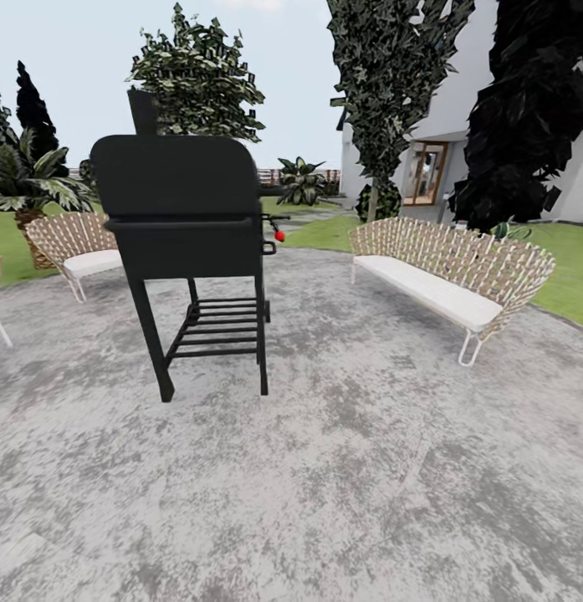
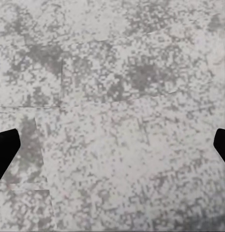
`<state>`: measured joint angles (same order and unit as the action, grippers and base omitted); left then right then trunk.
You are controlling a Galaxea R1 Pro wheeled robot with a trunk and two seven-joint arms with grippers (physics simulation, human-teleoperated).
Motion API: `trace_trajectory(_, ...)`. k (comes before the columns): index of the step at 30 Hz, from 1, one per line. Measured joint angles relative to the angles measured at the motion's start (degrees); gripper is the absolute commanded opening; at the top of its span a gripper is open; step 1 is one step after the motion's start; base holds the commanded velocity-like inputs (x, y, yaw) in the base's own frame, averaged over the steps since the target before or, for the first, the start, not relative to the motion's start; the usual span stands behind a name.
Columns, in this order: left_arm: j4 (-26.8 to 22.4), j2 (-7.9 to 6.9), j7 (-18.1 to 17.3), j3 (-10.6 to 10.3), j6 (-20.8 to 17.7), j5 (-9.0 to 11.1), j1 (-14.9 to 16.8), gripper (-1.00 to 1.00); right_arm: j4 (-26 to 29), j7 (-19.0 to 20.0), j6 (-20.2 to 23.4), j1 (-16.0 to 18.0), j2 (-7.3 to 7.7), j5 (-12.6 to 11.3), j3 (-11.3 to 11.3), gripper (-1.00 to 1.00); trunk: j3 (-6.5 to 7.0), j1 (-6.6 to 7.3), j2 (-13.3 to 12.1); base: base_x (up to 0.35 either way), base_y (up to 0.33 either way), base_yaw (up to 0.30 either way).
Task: In the garden, pick up the pesticide atomizer on the floor and spray pesticide onto both trees until each tree trunk is fully covered.
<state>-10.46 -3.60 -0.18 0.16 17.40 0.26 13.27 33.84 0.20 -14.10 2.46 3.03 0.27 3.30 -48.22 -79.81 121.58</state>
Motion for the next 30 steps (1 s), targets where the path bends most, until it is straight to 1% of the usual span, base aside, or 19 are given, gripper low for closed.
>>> trace_trajectory(6,0.0,-0.09,0.1,0.0,0.0,0.0,0.0,1.00,0.0,-0.1,-0.1,0.0,-0.28,-0.1,0.0,1.00,0.00,0.00,0.0,0.174,-0.227,-0.001)
trace_trajectory(8,0.0,-0.09,0.1,0.3,0.0,0.0,0.0,1.00,0.0,-0.1,-0.1,0.0,-0.39,-0.1,-0.1,1.00,0.00,0.00,0.0,0.177,-0.227,0.000)
trace_trajectory(14,0.0,-0.16,0.1,3.3,0.0,0.0,0.0,1.00,-0.1,0.0,-1.8,0.0,-0.47,0.0,-0.2,1.00,0.00,0.00,0.0,0.178,-0.227,0.000)
trace_trajectory(18,-0.1,-0.25,0.1,4.7,0.1,-0.1,0.0,1.00,-0.1,0.1,-2.3,0.0,-0.48,0.1,-0.4,1.00,0.00,0.00,0.0,0.178,-0.227,0.000)
trace_trajectory(22,0.0,-0.27,0.1,5.1,0.2,-0.1,0.0,1.00,-0.1,0.1,-2.4,0.0,-0.48,0.3,-0.5,1.00,0.00,0.00,0.0,0.178,-0.227,0.000)
trace_trajectory(30,0.0,-0.25,0.1,5.1,0.2,-0.2,0.0,1.00,-0.2,0.3,-2.3,0.0,-0.48,0.4,-0.6,1.00,0.00,0.00,0.0,0.178,-0.227,0.000)
